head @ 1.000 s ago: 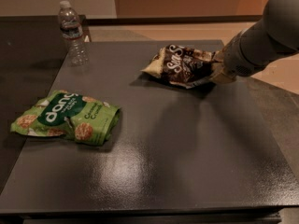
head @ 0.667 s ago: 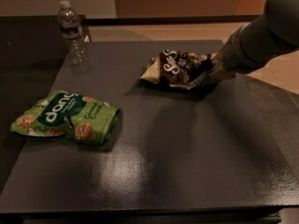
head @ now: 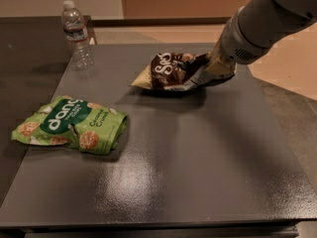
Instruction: Move brown chip bag near green rice chip bag
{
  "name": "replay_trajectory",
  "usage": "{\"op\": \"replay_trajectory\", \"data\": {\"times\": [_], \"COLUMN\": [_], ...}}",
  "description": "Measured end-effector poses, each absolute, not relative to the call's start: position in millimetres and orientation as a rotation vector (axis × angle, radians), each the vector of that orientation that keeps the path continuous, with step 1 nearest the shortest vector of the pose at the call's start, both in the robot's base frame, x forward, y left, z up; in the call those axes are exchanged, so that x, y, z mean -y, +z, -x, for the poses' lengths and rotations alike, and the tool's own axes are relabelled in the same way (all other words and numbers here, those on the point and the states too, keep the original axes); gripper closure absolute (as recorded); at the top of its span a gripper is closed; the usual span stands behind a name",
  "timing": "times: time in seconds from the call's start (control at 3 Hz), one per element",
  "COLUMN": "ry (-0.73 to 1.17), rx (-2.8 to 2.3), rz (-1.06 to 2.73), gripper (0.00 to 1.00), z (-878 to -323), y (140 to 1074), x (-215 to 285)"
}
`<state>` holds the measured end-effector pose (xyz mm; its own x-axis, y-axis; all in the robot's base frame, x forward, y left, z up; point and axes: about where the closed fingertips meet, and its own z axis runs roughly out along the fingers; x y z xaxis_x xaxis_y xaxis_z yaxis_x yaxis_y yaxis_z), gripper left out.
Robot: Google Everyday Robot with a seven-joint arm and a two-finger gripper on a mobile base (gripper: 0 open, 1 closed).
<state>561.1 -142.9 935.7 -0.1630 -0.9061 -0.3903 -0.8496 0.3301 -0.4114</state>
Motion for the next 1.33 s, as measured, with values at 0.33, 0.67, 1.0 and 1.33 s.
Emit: {"op": "replay_trajectory", "data": {"times": [0.33,0.67,1.0,1.33], "ry": [-0.015,0.091,0.160,0.215], "rx": [-2.038,-2.021,-1.994,-1.970], "rz": [1.613,1.688,1.741,1.792], "gripper": [1.00,1.00,1.00,0.84], "z": [-544,-524,-502,-486], "y": [941,946,953,953], "x": [104,73,57,48]}}
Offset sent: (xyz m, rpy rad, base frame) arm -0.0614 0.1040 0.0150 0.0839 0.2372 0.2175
